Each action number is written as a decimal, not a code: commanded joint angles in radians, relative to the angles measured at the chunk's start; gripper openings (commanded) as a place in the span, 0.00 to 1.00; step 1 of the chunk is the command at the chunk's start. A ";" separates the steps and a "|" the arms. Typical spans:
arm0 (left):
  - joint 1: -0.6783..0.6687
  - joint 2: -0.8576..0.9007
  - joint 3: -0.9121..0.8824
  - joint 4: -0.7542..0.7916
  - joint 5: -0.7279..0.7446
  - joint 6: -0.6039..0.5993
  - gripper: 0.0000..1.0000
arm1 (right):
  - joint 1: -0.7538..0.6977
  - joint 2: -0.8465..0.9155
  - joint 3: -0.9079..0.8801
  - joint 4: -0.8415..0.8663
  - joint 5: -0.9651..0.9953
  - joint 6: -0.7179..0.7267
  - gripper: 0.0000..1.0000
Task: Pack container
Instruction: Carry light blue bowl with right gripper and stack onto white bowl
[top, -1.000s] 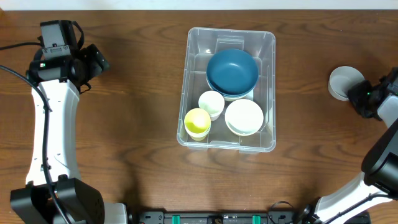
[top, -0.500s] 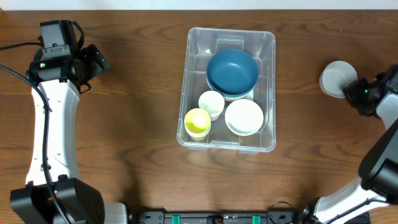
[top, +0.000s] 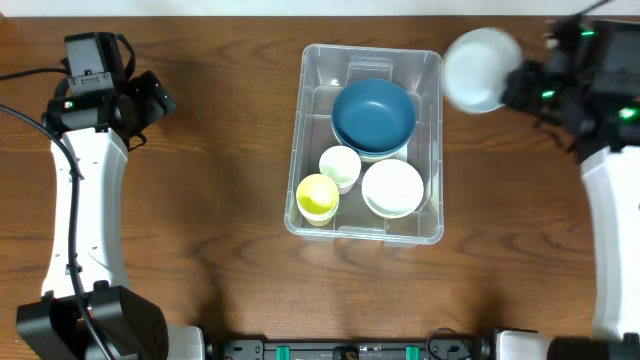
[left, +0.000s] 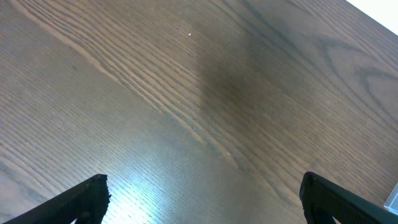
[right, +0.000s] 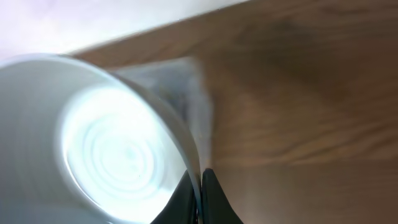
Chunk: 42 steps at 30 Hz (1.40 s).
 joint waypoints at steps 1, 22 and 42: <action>0.003 -0.008 0.008 -0.002 -0.012 0.002 0.98 | 0.119 0.012 -0.003 -0.055 0.077 -0.028 0.01; 0.003 -0.008 0.008 -0.002 -0.012 0.002 0.98 | 0.364 0.033 -0.284 -0.098 0.208 0.048 0.01; 0.003 -0.008 0.008 -0.002 -0.012 0.002 0.98 | 0.270 -0.117 -0.212 0.109 0.228 -0.031 0.98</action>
